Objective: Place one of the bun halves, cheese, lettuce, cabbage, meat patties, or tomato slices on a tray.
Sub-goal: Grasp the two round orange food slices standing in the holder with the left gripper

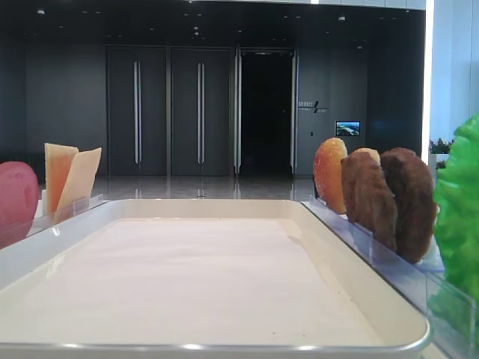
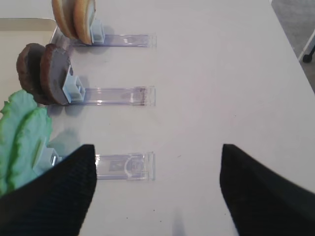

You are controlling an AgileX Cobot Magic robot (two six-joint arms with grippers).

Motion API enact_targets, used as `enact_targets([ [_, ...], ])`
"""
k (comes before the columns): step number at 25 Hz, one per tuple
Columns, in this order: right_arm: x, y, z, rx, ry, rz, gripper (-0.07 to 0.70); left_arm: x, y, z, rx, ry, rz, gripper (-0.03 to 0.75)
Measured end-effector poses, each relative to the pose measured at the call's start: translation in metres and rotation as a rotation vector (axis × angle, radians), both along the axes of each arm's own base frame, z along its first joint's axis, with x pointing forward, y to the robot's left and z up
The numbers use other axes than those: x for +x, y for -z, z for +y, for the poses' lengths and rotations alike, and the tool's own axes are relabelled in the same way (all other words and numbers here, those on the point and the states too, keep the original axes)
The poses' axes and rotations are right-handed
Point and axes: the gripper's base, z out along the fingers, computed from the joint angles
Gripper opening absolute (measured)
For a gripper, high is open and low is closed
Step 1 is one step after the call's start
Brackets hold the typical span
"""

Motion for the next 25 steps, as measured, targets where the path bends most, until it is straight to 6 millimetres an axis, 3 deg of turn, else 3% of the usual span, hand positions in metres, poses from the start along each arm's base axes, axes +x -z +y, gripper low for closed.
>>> enact_targets([
  [7,0.0,0.0,0.0,0.0,0.0,0.0,0.527,0.001,-0.001,-0.008,0.026,-0.013,-0.001,0.692],
  [21,0.0,0.0,0.0,0.0,0.0,0.001,0.527,-0.011,0.009,-0.112,0.013,0.099,0.026,0.692],
  [25,0.0,0.0,0.0,0.0,0.0,0.001,0.527,-0.015,0.022,-0.141,0.025,0.126,0.072,0.692],
])
